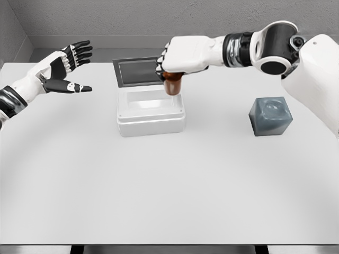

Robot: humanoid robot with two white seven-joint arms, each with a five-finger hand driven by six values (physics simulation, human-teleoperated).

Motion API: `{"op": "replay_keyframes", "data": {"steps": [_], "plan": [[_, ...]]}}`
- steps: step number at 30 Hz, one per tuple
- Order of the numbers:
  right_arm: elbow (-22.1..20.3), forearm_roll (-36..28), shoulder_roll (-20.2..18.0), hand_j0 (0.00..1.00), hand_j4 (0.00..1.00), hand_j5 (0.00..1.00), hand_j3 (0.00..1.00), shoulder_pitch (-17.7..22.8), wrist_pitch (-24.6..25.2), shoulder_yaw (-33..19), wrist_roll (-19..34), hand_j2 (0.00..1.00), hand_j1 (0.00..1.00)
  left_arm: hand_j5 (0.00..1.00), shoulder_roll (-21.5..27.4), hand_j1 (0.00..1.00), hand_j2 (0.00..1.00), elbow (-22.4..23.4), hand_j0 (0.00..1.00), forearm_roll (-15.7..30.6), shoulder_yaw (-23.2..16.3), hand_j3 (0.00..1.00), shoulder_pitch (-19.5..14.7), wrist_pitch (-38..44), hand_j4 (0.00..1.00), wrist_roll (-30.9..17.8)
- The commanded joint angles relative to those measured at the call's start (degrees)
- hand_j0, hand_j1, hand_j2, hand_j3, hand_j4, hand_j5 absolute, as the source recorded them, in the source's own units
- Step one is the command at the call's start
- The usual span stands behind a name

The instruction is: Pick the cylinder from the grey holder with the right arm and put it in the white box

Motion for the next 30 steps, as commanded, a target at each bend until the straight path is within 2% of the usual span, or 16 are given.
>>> {"op": "replay_keyframes", "data": {"steps": [1, 16, 17, 18, 19, 30], "plan": [[-0.1, -0.2, 0.8, 0.52, 0.52, 0.52, 0.52, 0.0, 0.2, 0.6, 0.0, 0.52, 0.52, 1.0, 0.0, 1.0, 1.0, 0.0, 1.0, 0.3, 0.0, 1.0, 0.1, 0.0, 1.0, 0.0], [2.9, -0.2, 2.6, 0.52, 0.52, 0.52, 0.52, -1.5, 0.2, 1.9, 0.0, 0.52, 0.52, 1.0, 0.0, 1.0, 1.0, 0.0, 1.0, 0.3, 0.0, 1.0, 0.0, 0.0, 1.0, 0.0], [2.9, -0.1, 2.6, 0.58, 0.58, 0.58, 0.58, -1.5, 0.2, 1.9, 0.0, 0.58, 0.58, 1.0, 0.0, 1.0, 1.0, 0.0, 1.0, 0.3, 0.0, 1.0, 0.0, 0.0, 1.0, 0.0], [2.7, 0.3, 2.9, 0.9, 0.9, 0.9, 0.9, -1.5, 0.2, 1.9, 0.0, 0.9, 0.9, 1.0, 0.0, 1.0, 1.0, 0.0, 1.0, 0.3, 0.0, 1.0, 0.0, 0.0, 1.0, 0.0], [2.6, 0.5, 3.2, 1.0, 1.0, 1.0, 1.0, -1.5, 0.2, 1.9, 0.0, 1.0, 1.0, 1.0, 0.0, 1.0, 1.0, 0.0, 1.0, 0.3, 0.0, 1.0, 0.0, 0.0, 1.0, 0.0], [2.3, 0.5, 4.1, 1.0, 1.0, 1.0, 1.0, -1.8, 0.2, 1.4, 0.0, 1.0, 1.0, 1.0, -0.4, 1.0, 1.0, 0.0, 1.0, 0.3, -0.1, 1.0, 0.0, 0.0, 1.0, 0.0]]}}
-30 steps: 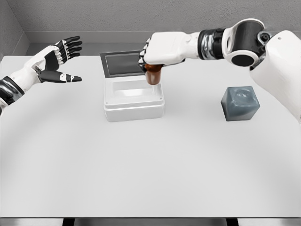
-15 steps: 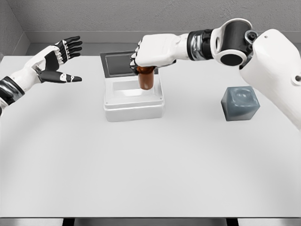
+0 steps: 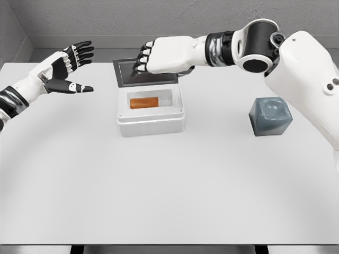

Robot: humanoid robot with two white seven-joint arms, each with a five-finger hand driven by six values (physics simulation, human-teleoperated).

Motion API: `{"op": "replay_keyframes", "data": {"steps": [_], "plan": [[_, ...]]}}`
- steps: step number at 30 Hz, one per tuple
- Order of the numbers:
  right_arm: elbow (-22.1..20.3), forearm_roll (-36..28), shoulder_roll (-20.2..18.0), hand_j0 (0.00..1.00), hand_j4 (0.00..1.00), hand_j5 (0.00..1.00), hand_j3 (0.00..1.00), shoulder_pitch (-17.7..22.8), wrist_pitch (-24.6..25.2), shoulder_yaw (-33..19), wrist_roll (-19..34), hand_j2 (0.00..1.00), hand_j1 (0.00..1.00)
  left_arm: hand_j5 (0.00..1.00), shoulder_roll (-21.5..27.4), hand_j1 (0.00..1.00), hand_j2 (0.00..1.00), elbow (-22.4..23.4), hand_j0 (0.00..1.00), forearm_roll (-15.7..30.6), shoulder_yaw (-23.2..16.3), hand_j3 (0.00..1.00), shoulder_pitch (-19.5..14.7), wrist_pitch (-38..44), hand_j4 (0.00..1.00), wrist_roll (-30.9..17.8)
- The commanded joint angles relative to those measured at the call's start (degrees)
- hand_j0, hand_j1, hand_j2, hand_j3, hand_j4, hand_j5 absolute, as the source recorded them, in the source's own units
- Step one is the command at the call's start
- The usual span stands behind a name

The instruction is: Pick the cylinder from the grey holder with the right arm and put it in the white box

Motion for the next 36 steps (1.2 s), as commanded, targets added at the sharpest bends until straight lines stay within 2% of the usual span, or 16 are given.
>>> {"op": "replay_keyframes", "data": {"steps": [1, 3, 4, 5, 7, 11, 13, 15, 17, 18, 23, 24, 26, 29, 31, 36], "plan": [[-0.1, -0.1, -0.1, 1.0, 1.0, 1.0, 1.0, 0.0, 0.1, -0.2, 0.0, 1.0, 1.0, 1.0, -0.7, 1.0, 1.0, 0.0, 1.0, 0.2, 0.0, 1.0, 0.0, 0.0, 1.0, 0.0], [-1.4, -0.8, -2.4, 1.0, 1.0, 1.0, 1.0, 0.1, 0.1, -0.3, 0.0, 1.0, 1.0, 1.0, -1.6, 1.0, 1.0, 0.1, 1.0, 0.2, -0.2, 1.0, 0.0, 0.0, 1.0, 0.0], [-4.4, -0.9, -4.7, 1.0, 1.0, 1.0, 1.0, 0.2, 0.1, -1.1, 0.0, 1.0, 1.0, 1.0, -2.1, 1.0, 1.0, 0.1, 1.0, 0.2, -0.2, 1.0, 0.0, 0.0, 1.0, 0.0], [-9.0, -1.3, -7.8, 1.0, 1.0, 1.0, 1.0, 1.0, 0.1, -5.1, 0.0, 1.0, 1.0, 1.0, -2.8, 1.0, 1.0, 0.1, 1.0, 0.2, -0.2, 1.0, 0.0, 0.0, 1.0, 0.0], [-14.6, -6.4, -15.2, 1.0, 1.0, 1.0, 1.0, 3.5, 0.1, -9.7, 0.0, 1.0, 1.0, 1.0, -3.3, 1.0, 1.0, 0.1, 1.0, 0.1, -0.3, 1.0, -0.1, 0.0, 1.0, 0.0], [-19.6, -19.3, -25.3, 1.0, 1.0, 1.0, 1.0, 9.8, 0.1, -17.6, 0.0, 1.0, 1.0, 1.0, -4.6, 1.0, 1.0, 0.1, 1.0, 0.0, -0.3, 1.0, -0.4, 0.1, 1.0, 0.0], [-21.4, -25.6, -27.5, 1.0, 1.0, 1.0, 1.0, 13.4, 0.1, -20.6, 0.0, 1.0, 1.0, 1.0, -5.2, 1.0, 1.0, 0.1, 1.0, -0.2, -0.3, 1.0, -0.5, 0.2, 1.0, 0.0], [-23.1, -31.4, -28.9, 1.0, 1.0, 1.0, 1.0, 20.4, 0.1, -28.7, 0.0, 1.0, 1.0, 1.0, -5.3, 1.0, 1.0, 0.1, 1.0, -0.2, -0.3, 1.0, -0.5, 0.1, 1.0, 0.0], [-24.7, -35.2, -29.3, 1.0, 1.0, 1.0, 1.0, 28.8, 0.1, -36.8, 0.0, 1.0, 1.0, 1.0, -5.8, 1.0, 1.0, 0.1, 1.0, -0.2, -0.3, 1.0, -0.9, 0.1, 1.0, 0.0], [-25.1, -37.3, -29.4, 1.0, 1.0, 1.0, 1.0, 31.4, 0.1, -39.1, 0.0, 1.0, 1.0, 1.0, -6.0, 1.0, 1.0, 0.0, 1.0, -0.2, -0.3, 1.0, -1.0, 0.1, 1.0, 0.0], [-25.2, -45.2, -28.7, 1.0, 1.0, 1.0, 1.0, 38.8, 0.1, -40.2, 0.0, 1.0, 1.0, 1.0, -7.0, 1.0, 1.0, 0.0, 1.0, -0.2, -0.3, 1.0, -1.1, 0.1, 1.0, 0.0], [-25.1, -45.9, -27.8, 1.0, 1.0, 1.0, 1.0, 40.7, 0.1, -40.5, 0.0, 1.0, 1.0, 1.0, -7.1, 1.0, 1.0, -0.1, 1.0, -0.2, -0.3, 1.0, -1.1, 0.1, 1.0, 0.0], [-25.2, -45.6, -23.2, 1.0, 1.0, 1.0, 1.0, 47.5, 0.1, -45.8, 0.0, 1.0, 1.0, 1.0, -7.2, 1.0, 1.0, -0.5, 1.0, -0.2, -0.3, 1.0, -1.1, 0.1, 1.0, 0.0], [-24.8, -45.0, -22.3, 1.0, 1.0, 1.0, 1.0, 49.9, 0.1, -46.7, 0.0, 1.0, 1.0, 1.0, -7.3, 1.0, 1.0, -1.0, 1.0, -0.4, -0.3, 1.0, -1.0, 0.1, 1.0, 0.0], [-24.8, -44.9, -20.1, 1.0, 1.0, 1.0, 1.0, 52.4, 0.1, -46.7, 0.0, 1.0, 1.0, 1.0, -7.2, 1.0, 1.0, -2.1, 1.0, -0.4, -0.2, 1.0, -0.6, 0.0, 1.0, -0.1], [-24.7, -44.9, -19.7, 1.0, 1.0, 1.0, 1.0, 52.9, 0.1, -47.2, 0.0, 1.0, 1.0, 1.0, -6.7, 1.0, 1.0, -4.8, 1.0, -0.2, 0.0, 1.0, 0.4, 0.0, 1.0, -0.1]]}}
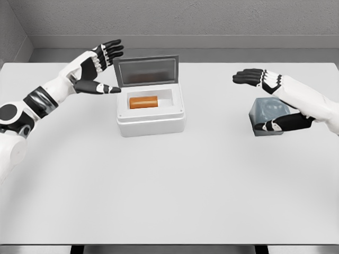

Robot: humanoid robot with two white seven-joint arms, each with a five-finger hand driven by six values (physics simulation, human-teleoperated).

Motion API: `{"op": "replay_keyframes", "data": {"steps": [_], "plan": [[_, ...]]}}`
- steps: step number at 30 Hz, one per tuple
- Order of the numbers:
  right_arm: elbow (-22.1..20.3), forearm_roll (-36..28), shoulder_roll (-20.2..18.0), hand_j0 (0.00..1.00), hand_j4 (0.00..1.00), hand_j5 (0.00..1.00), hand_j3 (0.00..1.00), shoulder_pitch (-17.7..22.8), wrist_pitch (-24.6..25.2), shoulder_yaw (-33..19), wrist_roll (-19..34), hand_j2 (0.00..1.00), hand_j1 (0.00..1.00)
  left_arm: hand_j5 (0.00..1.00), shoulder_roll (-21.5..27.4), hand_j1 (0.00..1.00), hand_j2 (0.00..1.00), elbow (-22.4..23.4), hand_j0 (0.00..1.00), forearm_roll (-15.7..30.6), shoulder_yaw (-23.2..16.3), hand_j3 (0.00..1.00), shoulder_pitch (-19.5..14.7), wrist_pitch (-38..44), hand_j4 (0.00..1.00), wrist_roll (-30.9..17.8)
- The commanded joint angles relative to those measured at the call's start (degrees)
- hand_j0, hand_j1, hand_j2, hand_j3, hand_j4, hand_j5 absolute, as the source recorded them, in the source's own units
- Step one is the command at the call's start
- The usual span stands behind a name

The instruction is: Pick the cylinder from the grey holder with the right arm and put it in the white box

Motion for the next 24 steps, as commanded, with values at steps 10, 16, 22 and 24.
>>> {"op": "replay_keyframes", "data": {"steps": [10, 16, 22, 24], "plan": [[-0.1, -0.5, 0.7, 1.0, 1.0, 1.0, 1.0, 0.1, 0.2, -0.3, 0.0, 1.0, 1.0, 1.0, 1.1, 1.0, 1.0, -3.0, 1.0, 0.8, 0.3, 1.0, 0.8, -0.1, 1.0, -0.1], [-0.1, -0.5, 0.7, 1.0, 1.0, 1.0, 1.0, 0.4, 0.2, -0.3, 0.0, 1.0, 1.0, 1.0, 9.2, 1.0, 1.0, -4.5, 1.0, 1.2, 0.4, 1.0, 1.8, -0.2, 1.0, 0.0], [-0.1, -0.5, 0.7, 1.0, 1.0, 1.0, 1.0, 0.4, 0.2, -0.3, 0.0, 1.0, 1.0, 1.0, 19.3, 1.0, 1.0, -7.1, 1.0, 1.3, 1.1, 1.0, 4.3, -0.4, 1.0, -0.3], [-0.1, -0.6, 0.7, 1.0, 1.0, 1.0, 1.0, 0.4, 0.2, -0.3, 0.0, 1.0, 1.0, 1.0, 19.7, 1.0, 1.0, -7.1, 1.0, 1.3, 1.3, 1.0, 4.4, -0.4, 1.0, -0.4]]}}
